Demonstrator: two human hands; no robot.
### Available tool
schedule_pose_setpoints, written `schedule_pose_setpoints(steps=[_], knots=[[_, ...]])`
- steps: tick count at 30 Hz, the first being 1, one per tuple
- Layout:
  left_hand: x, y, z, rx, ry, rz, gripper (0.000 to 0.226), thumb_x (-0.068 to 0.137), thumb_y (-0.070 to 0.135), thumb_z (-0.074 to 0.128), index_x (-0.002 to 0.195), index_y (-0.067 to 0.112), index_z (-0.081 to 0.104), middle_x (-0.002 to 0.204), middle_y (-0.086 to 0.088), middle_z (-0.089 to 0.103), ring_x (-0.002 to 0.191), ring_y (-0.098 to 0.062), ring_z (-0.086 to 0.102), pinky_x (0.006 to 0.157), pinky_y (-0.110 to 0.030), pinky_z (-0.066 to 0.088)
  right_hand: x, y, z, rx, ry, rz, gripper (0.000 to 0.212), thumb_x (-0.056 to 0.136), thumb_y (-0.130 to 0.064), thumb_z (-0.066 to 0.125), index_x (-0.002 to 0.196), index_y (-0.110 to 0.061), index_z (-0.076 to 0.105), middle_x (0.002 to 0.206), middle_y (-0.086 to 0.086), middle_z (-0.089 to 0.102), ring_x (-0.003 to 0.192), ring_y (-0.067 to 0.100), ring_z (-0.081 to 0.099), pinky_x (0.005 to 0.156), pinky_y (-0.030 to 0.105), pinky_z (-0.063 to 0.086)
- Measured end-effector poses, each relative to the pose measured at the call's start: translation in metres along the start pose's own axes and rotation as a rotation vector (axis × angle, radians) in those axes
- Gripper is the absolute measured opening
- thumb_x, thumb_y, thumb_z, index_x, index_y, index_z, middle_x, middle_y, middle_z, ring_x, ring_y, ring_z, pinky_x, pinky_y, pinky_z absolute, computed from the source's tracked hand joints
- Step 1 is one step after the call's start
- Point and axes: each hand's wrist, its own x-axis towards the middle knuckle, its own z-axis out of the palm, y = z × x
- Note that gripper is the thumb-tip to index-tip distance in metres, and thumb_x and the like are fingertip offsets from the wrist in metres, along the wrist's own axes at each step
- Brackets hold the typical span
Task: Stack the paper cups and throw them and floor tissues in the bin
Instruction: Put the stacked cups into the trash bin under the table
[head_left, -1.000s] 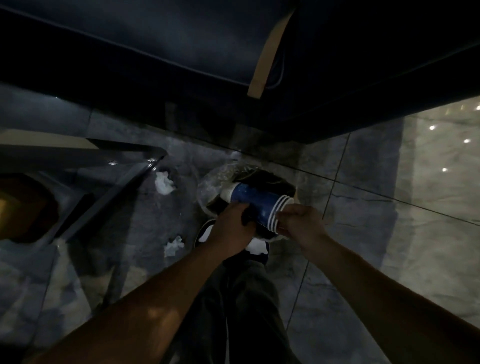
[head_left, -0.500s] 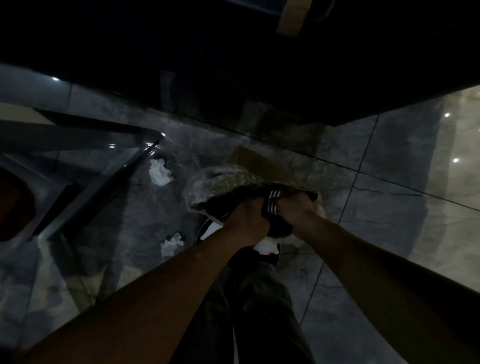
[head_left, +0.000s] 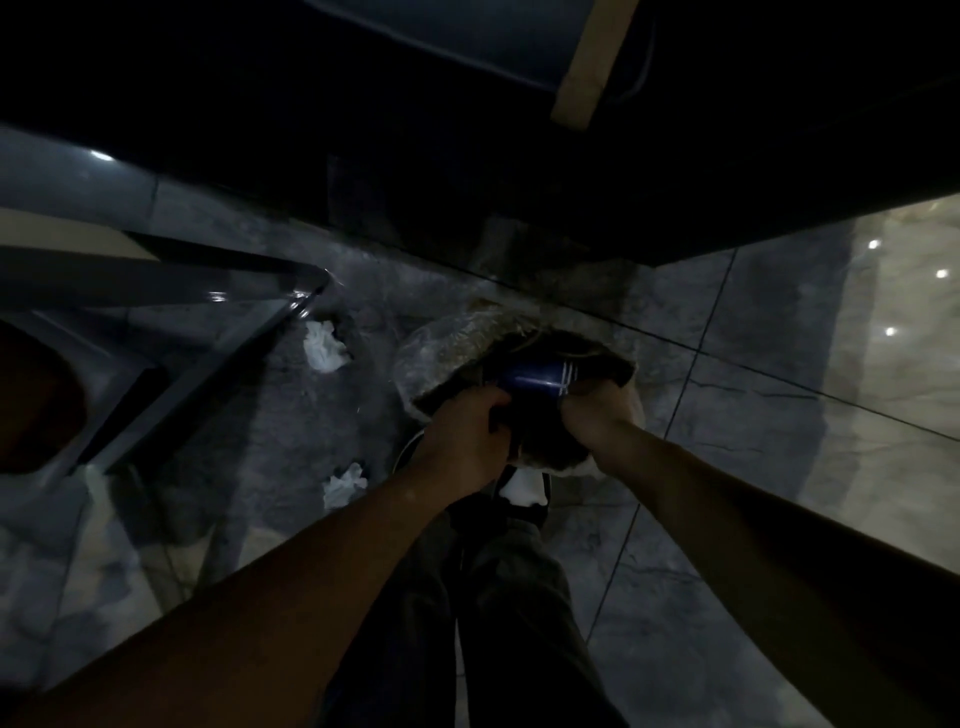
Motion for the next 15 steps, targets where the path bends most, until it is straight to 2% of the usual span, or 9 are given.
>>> schedule_pose_setpoints(steps=[3, 4, 6, 7, 9, 12, 15], knots=[[-0.023, 0.000, -0.013, -0.048, 0.068, -0.005, 0.029, 0.091, 0.000, 0.052, 0.117, 0.004, 0.065, 0.112, -0.006, 0.069, 0.100, -0.017, 0.063, 0.083, -0.019, 0.045, -0.019, -0.005, -0.007, -0.057, -0.030, -0.088, 0.020, 0.087, -0.018, 0.054, 0.103, -0.017, 0.066, 0.108, 0.008, 0.064, 0.102, 0.028, 0.059, 0.088, 0.031, 0.050], [-0.030, -0.001, -0.016, -0.058, 0.092, -0.032, 0.028, 0.091, 0.001, 0.052, 0.116, 0.005, 0.066, 0.110, -0.004, 0.069, 0.099, -0.017, 0.063, 0.083, -0.018, 0.045, -0.025, -0.007, -0.008, -0.065, -0.048, -0.127, 0.022, 0.087, -0.015, 0.054, 0.106, -0.015, 0.065, 0.111, 0.009, 0.063, 0.099, 0.026, 0.058, 0.084, 0.028, 0.049], [-0.046, -0.006, -0.021, -0.071, 0.138, -0.085, 0.027, 0.091, 0.005, 0.054, 0.114, 0.008, 0.068, 0.112, -0.007, 0.071, 0.102, -0.023, 0.066, 0.093, -0.031, 0.051, -0.039, -0.008, -0.009, -0.113, -0.081, -0.205, 0.026, 0.088, -0.012, 0.053, 0.113, -0.011, 0.062, 0.117, 0.010, 0.062, 0.097, 0.023, 0.056, 0.073, 0.020, 0.041], [-0.055, -0.009, -0.024, -0.084, 0.156, -0.098, 0.024, 0.090, 0.008, 0.054, 0.110, 0.008, 0.069, 0.109, -0.010, 0.073, 0.100, -0.026, 0.067, 0.093, -0.038, 0.053, -0.044, -0.009, -0.009, -0.138, -0.091, -0.244, 0.026, 0.087, -0.011, 0.053, 0.111, -0.010, 0.062, 0.117, 0.010, 0.063, 0.099, 0.024, 0.057, 0.071, 0.019, 0.039], [-0.076, -0.013, -0.027, -0.115, 0.190, -0.105, 0.023, 0.090, 0.013, 0.053, 0.099, 0.004, 0.072, 0.099, -0.014, 0.074, 0.092, -0.029, 0.068, 0.087, -0.043, 0.054, -0.057, -0.011, -0.012, -0.184, -0.122, -0.307, 0.023, 0.086, -0.009, 0.054, 0.107, -0.008, 0.063, 0.109, 0.009, 0.063, 0.098, 0.024, 0.058, 0.074, 0.022, 0.040], [-0.105, -0.023, -0.026, -0.126, 0.271, -0.173, 0.018, 0.092, 0.014, 0.057, 0.084, 0.008, 0.073, 0.084, -0.011, 0.072, 0.086, -0.031, 0.069, 0.081, -0.038, 0.054, -0.080, -0.014, -0.014, -0.274, -0.179, -0.401, 0.020, 0.084, -0.006, 0.056, 0.100, -0.008, 0.067, 0.098, 0.004, 0.062, 0.096, 0.021, 0.059, 0.077, 0.025, 0.044], [-0.133, -0.027, -0.022, -0.143, 0.323, -0.225, 0.013, 0.090, 0.010, 0.061, 0.087, 0.013, 0.074, 0.085, -0.004, 0.071, 0.087, -0.025, 0.069, 0.079, -0.028, 0.048, -0.098, -0.015, -0.010, -0.422, -0.236, -0.518, 0.020, 0.089, -0.010, 0.053, 0.095, -0.002, 0.070, 0.102, 0.015, 0.070, 0.099, 0.030, 0.064, 0.073, 0.027, 0.042]])
